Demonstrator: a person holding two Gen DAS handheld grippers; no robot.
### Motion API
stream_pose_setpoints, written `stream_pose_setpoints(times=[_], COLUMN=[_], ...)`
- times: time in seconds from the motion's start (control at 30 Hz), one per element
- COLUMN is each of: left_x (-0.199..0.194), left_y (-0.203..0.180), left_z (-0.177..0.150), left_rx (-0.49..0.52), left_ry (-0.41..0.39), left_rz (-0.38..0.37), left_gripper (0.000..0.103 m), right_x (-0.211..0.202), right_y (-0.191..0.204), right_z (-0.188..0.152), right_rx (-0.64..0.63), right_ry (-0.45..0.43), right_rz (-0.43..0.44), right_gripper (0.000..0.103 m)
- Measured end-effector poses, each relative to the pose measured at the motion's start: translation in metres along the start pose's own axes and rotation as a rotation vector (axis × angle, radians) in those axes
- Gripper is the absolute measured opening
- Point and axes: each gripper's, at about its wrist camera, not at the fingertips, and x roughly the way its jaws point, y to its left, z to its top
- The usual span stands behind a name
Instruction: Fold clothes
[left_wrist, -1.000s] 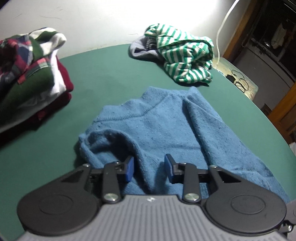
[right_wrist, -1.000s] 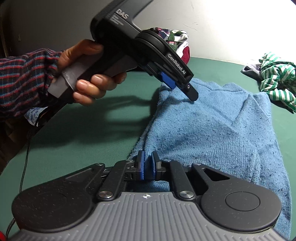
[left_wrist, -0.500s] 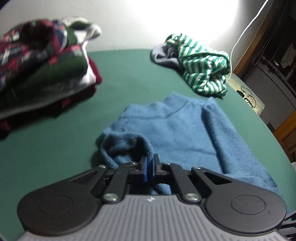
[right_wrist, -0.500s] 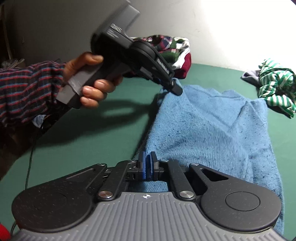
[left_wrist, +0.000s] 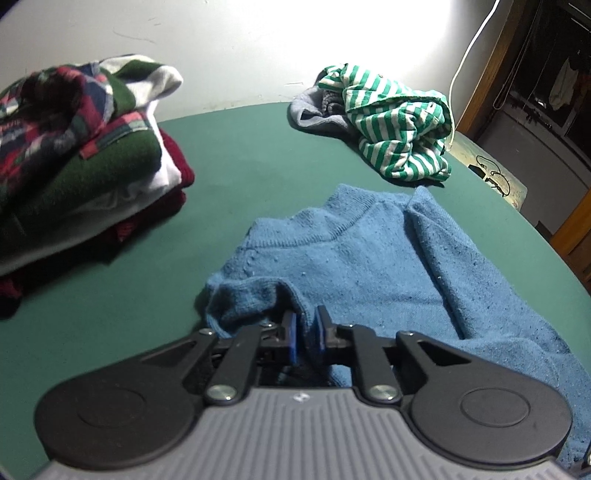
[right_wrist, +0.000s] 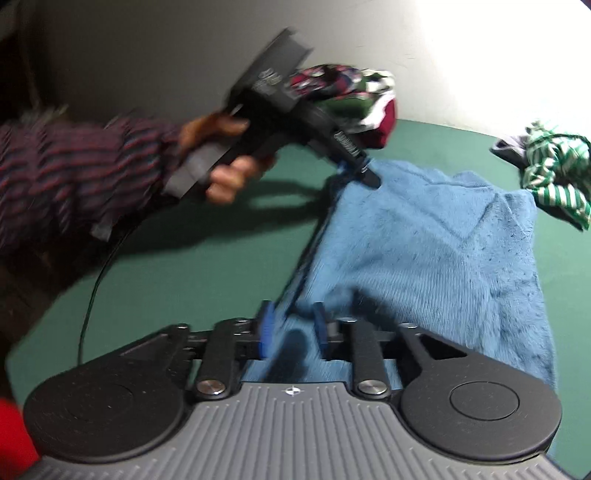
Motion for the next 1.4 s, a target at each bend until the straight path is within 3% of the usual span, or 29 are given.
stream_pose_setpoints(times=[0.2,0.33,0.53,0.8,0.93,1.03,1.23,1.4], left_x=[0.005,0.006,-0.004,-0.001,-0.001,-0.004,-0.014,-0.003], left_y=[-0.004,-0.003,-0.004,-0.006,-0.009,-0.013,-0.011,-0.011], left_z=[0.002,0.003,0.007,0.005,0.004,0.006,0.008,0.000], left_rx=[0.016,0.023,0.019,0.032,0.030,0.038,0.037,0.055], left_ry=[0.015,0.023,-0.009,0.011,0.006,-0.004,-0.040,-0.010], left_rz=[0.030,0.032,0.040,0.072,0.073,0.085,0.117,0.146], left_gripper=[0.017,0.017,0.017,0.018,0.021,0.020,0.016,0.016], right_x=[0.007,0.004,-0.011,-0.004,0.003,0.001,-0.022,-0.011], right_y=[0.018,0.021,0.018,0.020,0.022,0.023,0.021,0.019], right_z=[-0.015,-0.020,-0.023,-0.033,-0.038,-0.036,-0.031,-0.040], right_rx=[-0.040,-0.021,-0.010,-0.028,-0.034,-0.021,-0.008,-0.005], right_ry=[0.055,0.043,0.015,0.045,0.056,0.044,-0.008,0.026], right_rz=[-0.019,-0.030,-0.012,-0.004,-0.021,-0.015,0.031,0.044], right_gripper=[0.032,0.016,0.006,0.006,0.013,0.005,0.004,0.005])
